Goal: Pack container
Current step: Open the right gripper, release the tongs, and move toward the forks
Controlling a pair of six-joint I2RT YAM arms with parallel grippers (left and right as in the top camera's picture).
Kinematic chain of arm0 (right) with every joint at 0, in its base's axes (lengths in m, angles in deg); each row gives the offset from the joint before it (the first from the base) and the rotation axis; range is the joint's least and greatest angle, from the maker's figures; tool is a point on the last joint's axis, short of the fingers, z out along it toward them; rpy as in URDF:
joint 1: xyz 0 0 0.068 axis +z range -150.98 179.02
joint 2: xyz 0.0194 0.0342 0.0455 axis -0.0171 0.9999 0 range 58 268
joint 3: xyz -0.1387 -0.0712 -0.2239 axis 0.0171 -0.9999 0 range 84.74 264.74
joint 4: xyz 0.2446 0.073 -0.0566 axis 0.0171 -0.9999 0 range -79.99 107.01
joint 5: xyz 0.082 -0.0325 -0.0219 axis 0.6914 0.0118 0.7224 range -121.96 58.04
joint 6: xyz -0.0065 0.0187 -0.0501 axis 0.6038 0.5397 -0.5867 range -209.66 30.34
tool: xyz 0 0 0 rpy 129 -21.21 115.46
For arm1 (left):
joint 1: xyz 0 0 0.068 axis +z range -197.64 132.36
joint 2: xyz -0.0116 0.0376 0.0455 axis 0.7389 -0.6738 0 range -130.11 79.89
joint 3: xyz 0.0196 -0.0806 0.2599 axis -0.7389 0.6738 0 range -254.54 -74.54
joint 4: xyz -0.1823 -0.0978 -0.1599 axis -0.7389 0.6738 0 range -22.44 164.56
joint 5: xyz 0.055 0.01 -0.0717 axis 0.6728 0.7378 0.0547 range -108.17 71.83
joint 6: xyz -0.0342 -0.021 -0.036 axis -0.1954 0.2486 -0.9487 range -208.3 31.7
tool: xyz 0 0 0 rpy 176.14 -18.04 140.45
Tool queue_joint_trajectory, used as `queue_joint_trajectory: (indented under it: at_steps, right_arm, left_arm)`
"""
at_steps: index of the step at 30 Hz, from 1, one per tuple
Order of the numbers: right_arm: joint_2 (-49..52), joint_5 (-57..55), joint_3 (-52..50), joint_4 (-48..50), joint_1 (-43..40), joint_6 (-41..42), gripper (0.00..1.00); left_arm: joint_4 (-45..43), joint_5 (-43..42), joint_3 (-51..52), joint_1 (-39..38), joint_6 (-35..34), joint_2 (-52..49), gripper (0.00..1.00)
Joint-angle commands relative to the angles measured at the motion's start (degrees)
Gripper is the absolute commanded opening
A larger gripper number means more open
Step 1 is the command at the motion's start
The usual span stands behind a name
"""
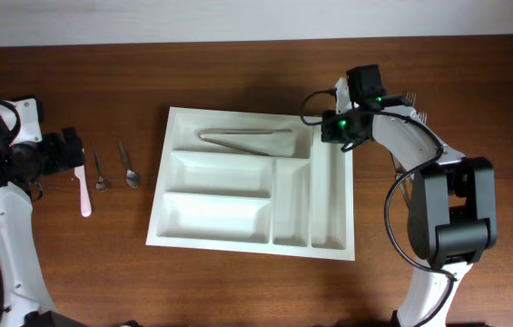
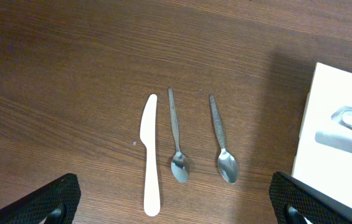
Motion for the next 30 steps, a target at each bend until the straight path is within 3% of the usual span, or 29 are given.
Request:
queue_joint_trajectory:
  at_steps: [1,11,16,19,22,25,30]
  right_arm:
    - [2.1,-0.1,-0.6,2.6,0.1,0.7,0.04]
    - [5.4,-0.1,-0.5,7.1,0.1,0.7,0.04]
    - [3.3,6.2,4.0,0.3,-0.9,0.7,0.04]
    - [0.9,9.4,8.5,-5.0,-1.6,0.7,0.11]
    - [-1.5,9.5,14.2,-11.5,-1.8,0.0,0.25]
    - [-3.8,5.6,20.9,-19.8,-1.8,-3.5,0.51]
    - [-5.3,-13.8,30.0,-33.5,-3.1,-5.5,0.79]
  left_arm:
    - [0.0,0.0,-1.0,0.2,0.7,0.4,0.99]
    - [0.0,0.0,-1.0,0.2,0.7,0.4,0.99]
    - [0.0,0.0,-1.0,0.2,0.7,0.4,0.99]
    - [0.0,0.0,-1.0,0.2,0.7,0.4,0.99]
    - [0.0,0.0,-1.0,0.2,0.7,0.4,0.99]
    - [0.0,0.0,-1.0,0.2,0.7,0.4,0.99]
    - [0.0,0.0,-1.0,0.2,0.7,0.4,0.99]
